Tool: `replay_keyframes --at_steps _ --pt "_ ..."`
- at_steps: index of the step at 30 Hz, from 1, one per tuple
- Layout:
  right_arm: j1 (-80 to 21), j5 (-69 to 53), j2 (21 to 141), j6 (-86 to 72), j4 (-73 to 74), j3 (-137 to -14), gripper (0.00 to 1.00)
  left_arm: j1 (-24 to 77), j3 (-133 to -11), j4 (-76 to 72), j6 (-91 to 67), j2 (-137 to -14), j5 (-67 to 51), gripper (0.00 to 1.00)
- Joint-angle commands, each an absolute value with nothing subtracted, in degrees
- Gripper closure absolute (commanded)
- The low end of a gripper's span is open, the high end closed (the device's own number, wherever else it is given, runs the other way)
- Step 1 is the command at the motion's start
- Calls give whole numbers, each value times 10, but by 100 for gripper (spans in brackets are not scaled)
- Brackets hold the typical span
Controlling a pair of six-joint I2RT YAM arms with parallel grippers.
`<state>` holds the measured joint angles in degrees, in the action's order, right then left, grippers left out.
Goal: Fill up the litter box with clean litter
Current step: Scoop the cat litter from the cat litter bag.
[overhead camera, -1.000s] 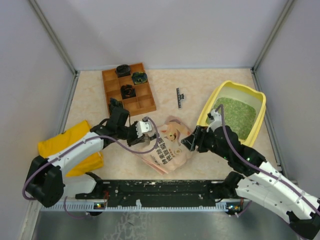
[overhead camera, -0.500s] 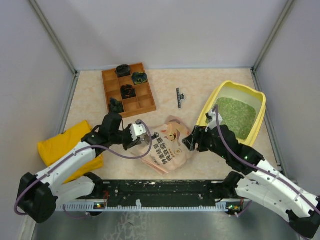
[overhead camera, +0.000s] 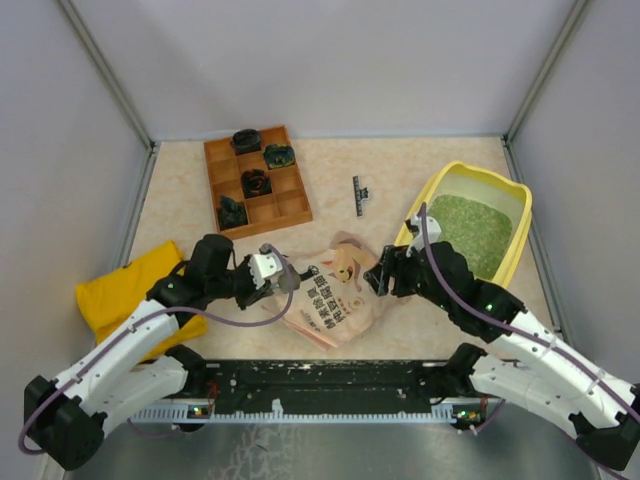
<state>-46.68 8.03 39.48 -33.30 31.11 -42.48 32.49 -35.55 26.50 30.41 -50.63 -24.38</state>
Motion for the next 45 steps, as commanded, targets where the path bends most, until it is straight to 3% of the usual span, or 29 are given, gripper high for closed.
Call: replay_keyframes --at_steps 1,30,38,45 --pt "-463 100 402 -305 291 -468 35 326 -386 300 287 -469 -217 100" --pt "-463 87 387 -267 278 -474 35 324 -448 473 333 -405 -140 100" --pt "-463 93 375 -286 281 -467 35 324 -539 495 326 -532 -150 100" --pt "-463 105 366 -302 309 -463 36 324 -544 434 335 -612 -168 100"
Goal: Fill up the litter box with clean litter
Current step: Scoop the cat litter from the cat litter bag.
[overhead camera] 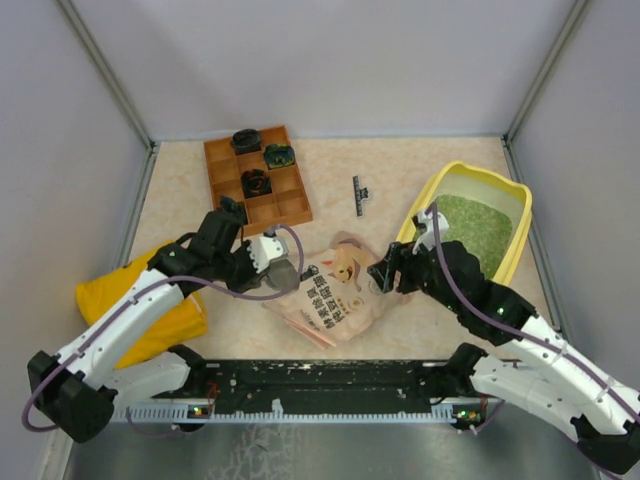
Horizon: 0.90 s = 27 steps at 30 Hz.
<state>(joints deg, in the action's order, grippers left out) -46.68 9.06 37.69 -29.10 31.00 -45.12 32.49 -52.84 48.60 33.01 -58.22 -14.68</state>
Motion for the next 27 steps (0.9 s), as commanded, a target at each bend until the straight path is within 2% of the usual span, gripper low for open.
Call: replay_keyframes --at_steps 1,14,27 --pt "-463 111 363 -302 316 -464 36 324 -549 428 332 -628 -171 100" --pt "-464 129 346 -314 332 -461 37 325 -573 374 336 -768 -196 100" --pt "-463 134 359 -305 309 -456 36 325 -538 281 325 -794 -257 100"
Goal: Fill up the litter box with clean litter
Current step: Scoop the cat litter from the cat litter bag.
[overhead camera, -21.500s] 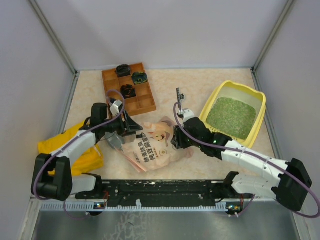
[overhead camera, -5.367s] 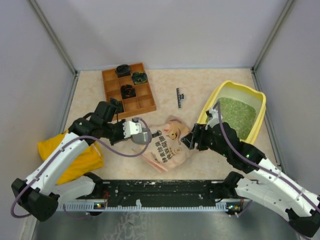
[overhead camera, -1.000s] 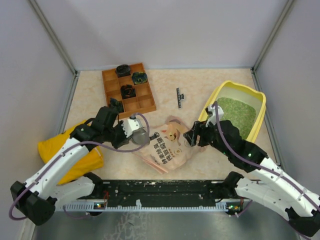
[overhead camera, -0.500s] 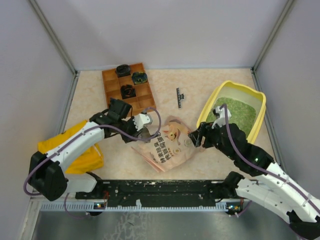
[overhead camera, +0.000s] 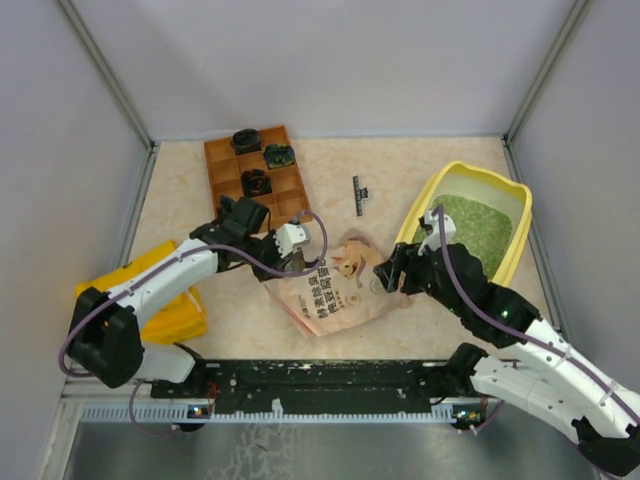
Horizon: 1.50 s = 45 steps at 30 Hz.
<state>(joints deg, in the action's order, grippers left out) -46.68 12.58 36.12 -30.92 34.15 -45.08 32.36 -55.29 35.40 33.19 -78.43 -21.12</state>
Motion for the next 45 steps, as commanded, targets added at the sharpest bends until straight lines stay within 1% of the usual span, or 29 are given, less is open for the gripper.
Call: replay_keyframes --at_steps 1,6,13,16,18,24,27,30,32,34,39,45 --pt "-463 134 359 -302 310 -455 36 325 -534 274 323 -798 -255 100" --pt "-463 144 355 -297 321 -461 36 326 -530 242 314 -819 -266 100" --pt "-463 143 337 -305 319 -448 36 325 -499 173 291 -813 -338 100" --pt "-463 145 329 -305 317 -439 36 325 -502 172 278 -817 -370 100" --pt "-463 150 329 -304 319 -435 36 325 -512 191 271 -815 -371 100" --pt "-463 153 344 -330 338 -432 39 325 -510 278 287 -747 -348 100" --pt "-464 147 351 -340 339 -424 40 325 -504 292 281 -704 -382 100" --pt "-463 146 360 -344 335 -409 43 326 -488 267 256 -663 -410 100" --pt "-463 147 375 -354 339 -403 46 325 -483 262 254 -649 -395 100" --pt "-463 141 399 -365 340 -398 47 325 -488 283 265 -646 -344 100" --pt "-463 121 431 -369 331 -397 49 325 -561 422 314 -681 -223 100" --pt "-463 126 424 -370 333 -404 50 324 -642 496 301 -716 -164 100"
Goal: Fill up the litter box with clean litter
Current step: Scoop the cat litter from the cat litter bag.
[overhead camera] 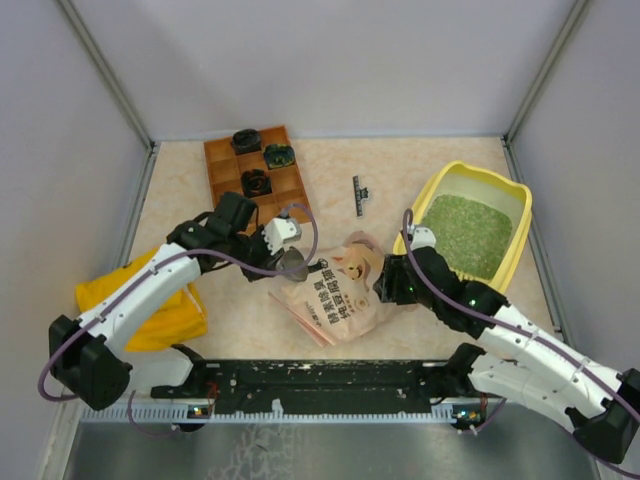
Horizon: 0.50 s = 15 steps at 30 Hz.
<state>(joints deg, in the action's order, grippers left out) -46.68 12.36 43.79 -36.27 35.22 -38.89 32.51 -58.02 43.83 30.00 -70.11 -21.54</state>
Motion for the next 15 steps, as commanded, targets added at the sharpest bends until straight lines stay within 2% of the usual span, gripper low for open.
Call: replay_keyframes --at_steps 1,8,15 --pt "-463 127 422 -369 334 -405 50 323 -653 504 299 -726 -167 100" --pt "-463 135 415 -362 353 -409 50 326 -681 508 325 -777 -206 100" --pt "-463 143 397 -365 350 -396 50 344 -671 449 361 -814 -231 100"
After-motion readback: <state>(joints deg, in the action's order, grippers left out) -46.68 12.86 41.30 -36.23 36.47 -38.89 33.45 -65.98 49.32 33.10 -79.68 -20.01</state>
